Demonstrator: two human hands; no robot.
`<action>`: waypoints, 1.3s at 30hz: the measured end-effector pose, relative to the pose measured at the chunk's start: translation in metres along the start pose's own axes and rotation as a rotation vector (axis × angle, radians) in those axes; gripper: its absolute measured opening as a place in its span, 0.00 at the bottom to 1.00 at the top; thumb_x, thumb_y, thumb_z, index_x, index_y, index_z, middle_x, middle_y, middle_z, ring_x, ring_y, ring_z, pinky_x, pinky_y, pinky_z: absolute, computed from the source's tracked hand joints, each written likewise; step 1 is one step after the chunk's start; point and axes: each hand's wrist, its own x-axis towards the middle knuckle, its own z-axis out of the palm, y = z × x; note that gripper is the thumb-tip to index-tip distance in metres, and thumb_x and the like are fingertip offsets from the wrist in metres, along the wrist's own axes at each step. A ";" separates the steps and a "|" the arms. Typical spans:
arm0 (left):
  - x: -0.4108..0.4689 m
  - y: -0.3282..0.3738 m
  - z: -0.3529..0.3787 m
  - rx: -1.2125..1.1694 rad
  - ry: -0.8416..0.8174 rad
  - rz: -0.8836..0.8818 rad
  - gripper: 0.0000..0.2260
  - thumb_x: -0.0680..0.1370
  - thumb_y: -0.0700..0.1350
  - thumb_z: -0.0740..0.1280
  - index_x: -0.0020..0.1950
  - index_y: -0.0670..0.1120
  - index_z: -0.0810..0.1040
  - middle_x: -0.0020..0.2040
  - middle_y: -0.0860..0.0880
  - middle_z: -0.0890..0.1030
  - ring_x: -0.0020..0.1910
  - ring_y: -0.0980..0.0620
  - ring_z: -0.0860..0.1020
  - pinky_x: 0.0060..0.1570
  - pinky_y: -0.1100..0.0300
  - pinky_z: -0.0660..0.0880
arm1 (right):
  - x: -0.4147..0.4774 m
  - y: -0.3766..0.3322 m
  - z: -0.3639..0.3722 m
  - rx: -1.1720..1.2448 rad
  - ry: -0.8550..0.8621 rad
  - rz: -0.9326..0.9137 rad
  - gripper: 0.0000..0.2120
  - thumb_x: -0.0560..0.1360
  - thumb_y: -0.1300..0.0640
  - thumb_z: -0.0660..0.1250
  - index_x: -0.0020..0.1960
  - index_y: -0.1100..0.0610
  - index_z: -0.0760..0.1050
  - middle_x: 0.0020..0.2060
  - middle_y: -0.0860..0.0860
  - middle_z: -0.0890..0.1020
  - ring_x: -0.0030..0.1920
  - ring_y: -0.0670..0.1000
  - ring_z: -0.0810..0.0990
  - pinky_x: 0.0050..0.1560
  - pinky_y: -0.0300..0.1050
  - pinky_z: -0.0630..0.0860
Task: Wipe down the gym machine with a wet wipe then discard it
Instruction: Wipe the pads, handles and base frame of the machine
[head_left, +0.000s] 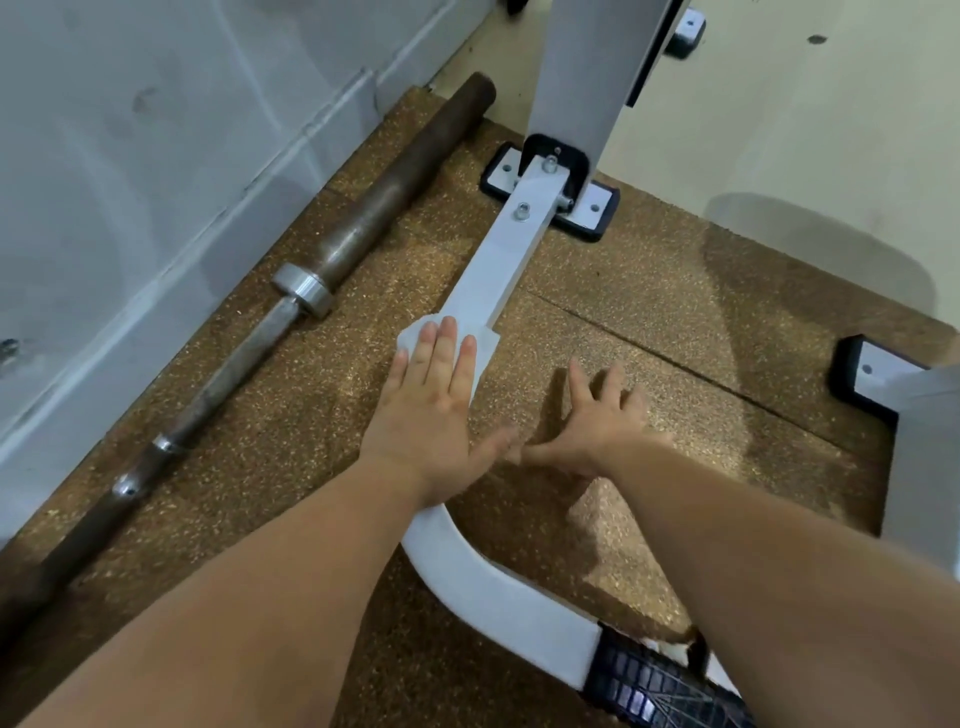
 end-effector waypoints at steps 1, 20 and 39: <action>0.005 -0.002 -0.001 0.007 -0.005 0.004 0.46 0.77 0.74 0.45 0.82 0.45 0.33 0.80 0.43 0.29 0.79 0.45 0.29 0.79 0.45 0.37 | 0.015 -0.002 -0.009 -0.029 -0.042 0.024 0.73 0.56 0.26 0.79 0.77 0.35 0.25 0.79 0.51 0.26 0.79 0.67 0.32 0.73 0.80 0.52; 0.152 0.014 -0.037 0.030 -0.012 0.055 0.51 0.73 0.77 0.57 0.82 0.52 0.34 0.80 0.42 0.28 0.80 0.43 0.31 0.80 0.44 0.39 | 0.052 0.000 -0.016 -0.026 -0.275 0.075 0.84 0.48 0.34 0.86 0.64 0.34 0.11 0.61 0.54 0.08 0.67 0.72 0.16 0.64 0.89 0.46; 0.164 0.013 -0.046 -0.084 -0.007 0.029 0.38 0.83 0.59 0.59 0.83 0.48 0.40 0.83 0.44 0.36 0.82 0.46 0.37 0.80 0.49 0.45 | 0.049 0.003 -0.019 0.028 -0.306 0.033 0.84 0.49 0.35 0.86 0.64 0.34 0.11 0.58 0.54 0.07 0.64 0.72 0.14 0.63 0.90 0.42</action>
